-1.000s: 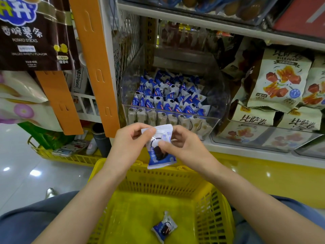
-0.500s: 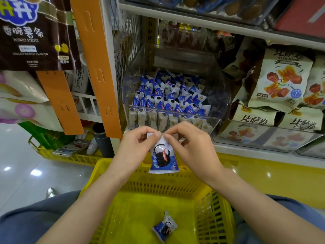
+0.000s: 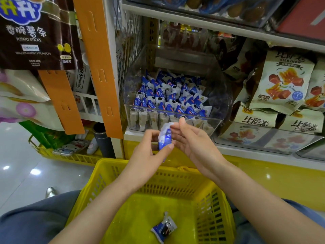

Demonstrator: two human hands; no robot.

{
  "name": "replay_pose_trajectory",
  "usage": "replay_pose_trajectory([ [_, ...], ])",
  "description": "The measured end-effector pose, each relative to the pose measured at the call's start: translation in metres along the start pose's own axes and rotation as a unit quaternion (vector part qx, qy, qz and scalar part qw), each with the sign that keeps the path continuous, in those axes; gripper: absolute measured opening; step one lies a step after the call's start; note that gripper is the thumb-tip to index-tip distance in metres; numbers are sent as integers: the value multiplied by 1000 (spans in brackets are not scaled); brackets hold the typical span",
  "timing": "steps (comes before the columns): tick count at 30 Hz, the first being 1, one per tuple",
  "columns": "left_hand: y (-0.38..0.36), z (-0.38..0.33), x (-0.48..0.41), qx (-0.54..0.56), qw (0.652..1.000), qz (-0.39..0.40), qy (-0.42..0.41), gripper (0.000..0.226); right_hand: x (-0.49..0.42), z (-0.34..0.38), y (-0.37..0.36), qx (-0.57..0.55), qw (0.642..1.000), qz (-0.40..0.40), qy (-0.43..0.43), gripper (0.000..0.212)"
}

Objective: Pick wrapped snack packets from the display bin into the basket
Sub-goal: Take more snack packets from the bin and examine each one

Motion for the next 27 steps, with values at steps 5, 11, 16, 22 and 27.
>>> replay_pose_trajectory([
  [5,-1,1,-3,157,986,21,53,18,1,10,-5,181,978,14,105,19],
  [11,-4,3,-3,189,977,31,88,24,6,8,-7,323,931,24,168,33],
  [16,1,5,-3,166,984,9,70,19,10,14,-11,360,903,56,229,22],
  [22,4,2,-4,121,992,-16,33,8,6,17,-6,355,904,28,236,18],
  [27,1,2,-6,114,993,-6,37,10,2,17,1,363,903,-13,231,18],
])
Point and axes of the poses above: each hand's wrist, its own x-axis away from the middle knuckle, its own y-axis out of the back of the hand, z = x × y, the point moved 5 cm from there along -x, towards the middle knuckle, and after that the axes turned 11 degrees about y, right-handed, at the moved point
